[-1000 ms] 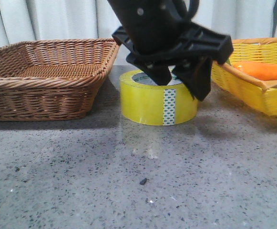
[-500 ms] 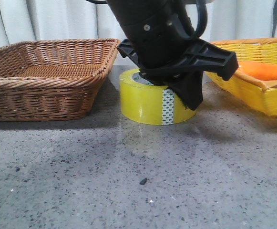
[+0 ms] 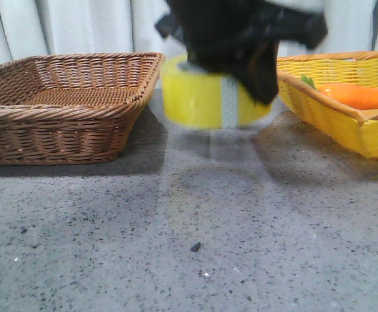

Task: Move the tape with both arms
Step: 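Grasp the tape roll with the left gripper and lift it, then carry the tape roll into the brown basket and release it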

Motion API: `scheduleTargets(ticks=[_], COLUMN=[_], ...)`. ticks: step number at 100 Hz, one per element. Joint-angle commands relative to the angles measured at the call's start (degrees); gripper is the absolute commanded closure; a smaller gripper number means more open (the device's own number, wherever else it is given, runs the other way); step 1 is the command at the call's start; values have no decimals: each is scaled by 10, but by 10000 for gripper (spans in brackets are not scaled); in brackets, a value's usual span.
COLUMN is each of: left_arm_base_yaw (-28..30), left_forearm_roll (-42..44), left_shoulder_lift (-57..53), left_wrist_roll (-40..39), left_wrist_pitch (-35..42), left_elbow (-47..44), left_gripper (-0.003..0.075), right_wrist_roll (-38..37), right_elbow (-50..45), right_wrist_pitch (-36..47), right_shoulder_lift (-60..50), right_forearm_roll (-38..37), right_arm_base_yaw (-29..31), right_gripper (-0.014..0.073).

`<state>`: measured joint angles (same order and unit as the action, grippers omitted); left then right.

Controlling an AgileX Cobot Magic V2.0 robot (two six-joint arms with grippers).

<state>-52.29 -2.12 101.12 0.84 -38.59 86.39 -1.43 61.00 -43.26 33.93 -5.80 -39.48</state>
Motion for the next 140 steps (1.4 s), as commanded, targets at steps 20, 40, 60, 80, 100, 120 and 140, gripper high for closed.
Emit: scheduleTargets(ticks=[20,40,60,80,100,120,140], left_arm_base_yaw=[9,74,135,172,206,207,207], left_forearm_roll=[84,132,117,106,40,32,17], left_shoulder_lift=[-121,-144,-144,-144,-143,-137,-132], left_wrist_roll=[0,0,0,-1,-1,0,0], left_wrist_pitch=[29,-59,-48,23,71,80,79], left_elbow=[51,45,-17,-104,-156,-164,-164], left_gripper=[741,741,741,741,741,721,429], right_wrist_roll=[4,4,4,4,4,4,4], right_elbow=[13,13,13,13,13,13,13], right_wrist_pitch=[46,46,45,45,46,47,47], right_shoulder_lift=[2,2,2,2,2,2,2], right_forearm_roll=[-8,-8,-8,-8,-8,-8,-8], right_arm_base_yaw=[1,1,1,1,1,1,1], right_gripper=[668,668,668,668,668,668,668])
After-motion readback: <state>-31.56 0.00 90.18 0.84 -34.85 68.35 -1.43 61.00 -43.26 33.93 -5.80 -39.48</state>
